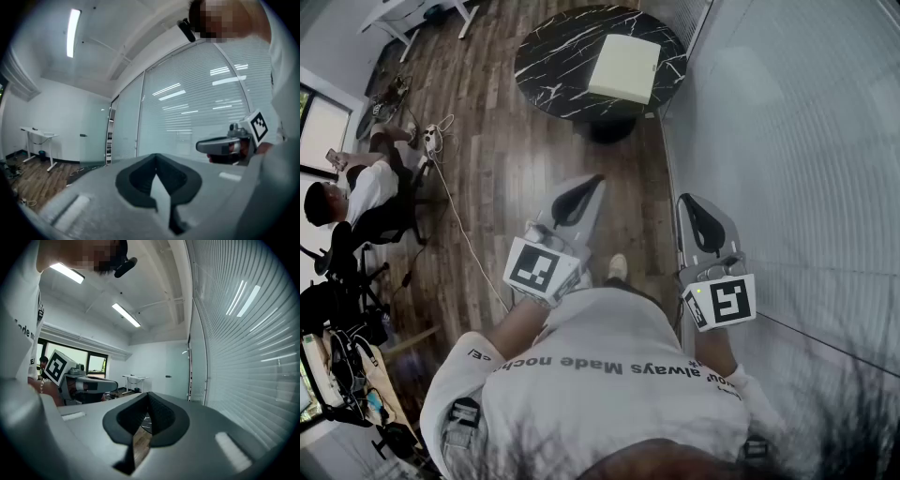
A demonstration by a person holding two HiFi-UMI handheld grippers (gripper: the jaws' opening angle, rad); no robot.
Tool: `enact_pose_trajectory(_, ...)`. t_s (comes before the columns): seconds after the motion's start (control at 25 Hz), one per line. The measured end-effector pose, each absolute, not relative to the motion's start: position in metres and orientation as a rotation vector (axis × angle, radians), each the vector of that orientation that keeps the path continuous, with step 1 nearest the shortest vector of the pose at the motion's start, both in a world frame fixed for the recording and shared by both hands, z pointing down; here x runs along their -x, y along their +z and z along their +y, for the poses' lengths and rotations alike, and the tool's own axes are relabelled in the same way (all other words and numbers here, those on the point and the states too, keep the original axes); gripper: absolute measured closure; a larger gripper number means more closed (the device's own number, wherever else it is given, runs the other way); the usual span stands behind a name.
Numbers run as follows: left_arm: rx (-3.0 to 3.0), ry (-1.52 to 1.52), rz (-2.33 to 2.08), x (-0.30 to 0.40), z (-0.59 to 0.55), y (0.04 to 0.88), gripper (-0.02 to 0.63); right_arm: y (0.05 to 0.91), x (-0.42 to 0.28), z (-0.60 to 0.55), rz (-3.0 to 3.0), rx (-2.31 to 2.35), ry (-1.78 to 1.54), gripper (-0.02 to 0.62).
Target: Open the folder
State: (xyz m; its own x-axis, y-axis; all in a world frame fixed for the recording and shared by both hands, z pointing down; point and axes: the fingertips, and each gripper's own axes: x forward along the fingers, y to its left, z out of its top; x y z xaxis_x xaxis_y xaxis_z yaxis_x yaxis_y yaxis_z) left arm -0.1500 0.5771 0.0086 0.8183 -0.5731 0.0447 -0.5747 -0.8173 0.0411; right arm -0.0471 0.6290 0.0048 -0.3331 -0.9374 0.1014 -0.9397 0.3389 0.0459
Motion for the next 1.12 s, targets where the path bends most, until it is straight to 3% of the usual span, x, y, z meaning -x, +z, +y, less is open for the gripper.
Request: enact_pose_trajectory(1.12,-2.891,0.072,-1.002,0.106,0.507,0.019,0.603,0.007,0.003,0.553,-2.552,-1.712,0.079,0.594)
